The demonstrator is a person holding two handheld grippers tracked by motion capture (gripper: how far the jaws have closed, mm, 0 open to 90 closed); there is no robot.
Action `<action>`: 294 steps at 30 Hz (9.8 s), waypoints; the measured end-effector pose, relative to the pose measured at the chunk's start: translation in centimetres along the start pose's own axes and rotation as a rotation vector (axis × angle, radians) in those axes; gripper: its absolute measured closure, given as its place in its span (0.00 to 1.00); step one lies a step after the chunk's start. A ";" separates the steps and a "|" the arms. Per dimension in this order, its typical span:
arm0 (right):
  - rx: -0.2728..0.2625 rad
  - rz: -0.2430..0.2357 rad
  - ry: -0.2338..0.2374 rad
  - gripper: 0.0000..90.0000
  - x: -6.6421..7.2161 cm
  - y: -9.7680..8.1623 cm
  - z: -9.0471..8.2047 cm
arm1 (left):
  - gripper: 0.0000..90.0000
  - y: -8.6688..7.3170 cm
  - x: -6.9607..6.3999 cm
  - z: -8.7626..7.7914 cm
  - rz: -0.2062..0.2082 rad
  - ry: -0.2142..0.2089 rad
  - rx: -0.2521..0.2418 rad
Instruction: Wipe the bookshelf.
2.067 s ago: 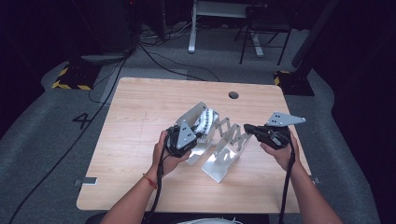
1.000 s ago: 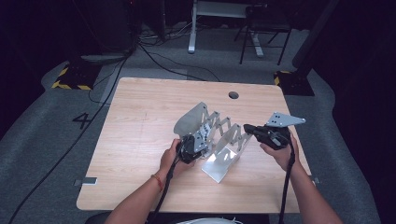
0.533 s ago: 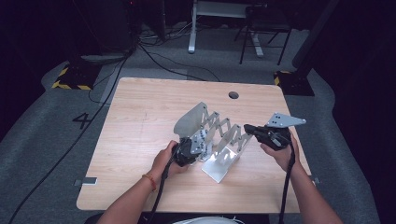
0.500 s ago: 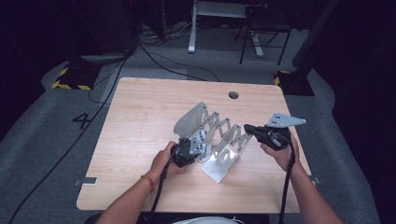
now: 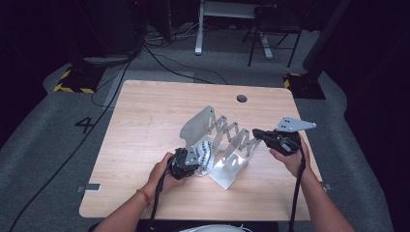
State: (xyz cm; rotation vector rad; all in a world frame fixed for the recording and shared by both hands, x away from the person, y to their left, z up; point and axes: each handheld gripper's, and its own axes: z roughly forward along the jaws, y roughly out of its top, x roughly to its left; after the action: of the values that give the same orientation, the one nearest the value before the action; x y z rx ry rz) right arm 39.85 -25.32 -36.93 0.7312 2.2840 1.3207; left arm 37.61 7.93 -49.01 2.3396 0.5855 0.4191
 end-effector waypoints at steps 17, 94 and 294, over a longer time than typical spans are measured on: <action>0.005 -0.004 0.007 1.00 0.1 0.0 -0.1 | 0.86 6.8 1.1 -4.4 -0.036 0.104 -0.335; 0.000 -0.039 -0.012 1.00 0.4 -0.1 -0.1 | 0.86 3.1 0.7 -0.5 0.054 0.040 -0.121; -0.007 -0.054 0.002 1.00 1.1 -0.1 -0.1 | 0.86 4.5 -2.8 2.6 -0.012 -0.110 -0.174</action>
State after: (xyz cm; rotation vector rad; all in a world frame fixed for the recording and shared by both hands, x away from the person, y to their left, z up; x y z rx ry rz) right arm 38.91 -24.73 -37.10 0.6615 2.2826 1.3053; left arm 37.67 2.09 -48.21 2.1761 0.4899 0.3210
